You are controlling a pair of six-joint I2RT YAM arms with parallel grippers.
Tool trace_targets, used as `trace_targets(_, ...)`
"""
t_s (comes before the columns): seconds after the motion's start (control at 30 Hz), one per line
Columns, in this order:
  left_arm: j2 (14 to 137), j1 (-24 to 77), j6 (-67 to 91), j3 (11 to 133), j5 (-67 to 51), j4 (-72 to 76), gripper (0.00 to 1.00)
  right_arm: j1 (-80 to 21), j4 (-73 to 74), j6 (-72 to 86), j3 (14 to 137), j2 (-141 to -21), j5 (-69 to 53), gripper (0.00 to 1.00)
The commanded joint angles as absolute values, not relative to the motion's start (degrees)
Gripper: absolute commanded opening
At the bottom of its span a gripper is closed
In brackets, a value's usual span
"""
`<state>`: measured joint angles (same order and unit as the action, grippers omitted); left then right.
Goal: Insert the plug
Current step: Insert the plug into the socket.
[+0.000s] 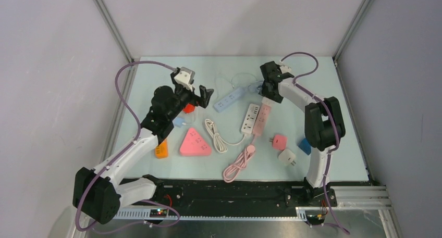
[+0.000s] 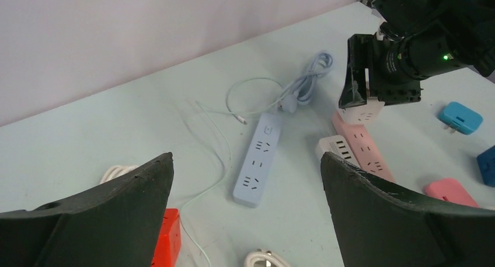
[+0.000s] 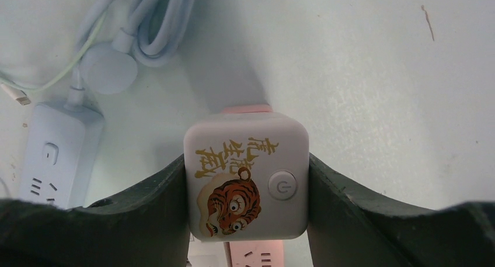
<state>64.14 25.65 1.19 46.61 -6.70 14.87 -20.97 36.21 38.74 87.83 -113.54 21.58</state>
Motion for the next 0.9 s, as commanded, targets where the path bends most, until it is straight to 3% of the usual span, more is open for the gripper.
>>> trace_targets(0.0, 62.19, 27.03, 2.03, 45.82, -8.67, 16.59, 1.00, -20.31, 56.82, 43.58, 77.67, -115.63, 20.27, 0.00)
trace_targets(0.5, 61.70, 31.24, 1.61, 43.63, -8.83, 16.41, 1.00, -18.72, 58.47, 50.96, 72.83, -110.69, 15.97, 0.00)
trace_targets(0.87, 62.14, 31.77, 4.02, 42.08, -8.06, 16.47, 1.00, -21.61, 56.19, 43.37, 76.11, -115.14, 21.42, 0.00)
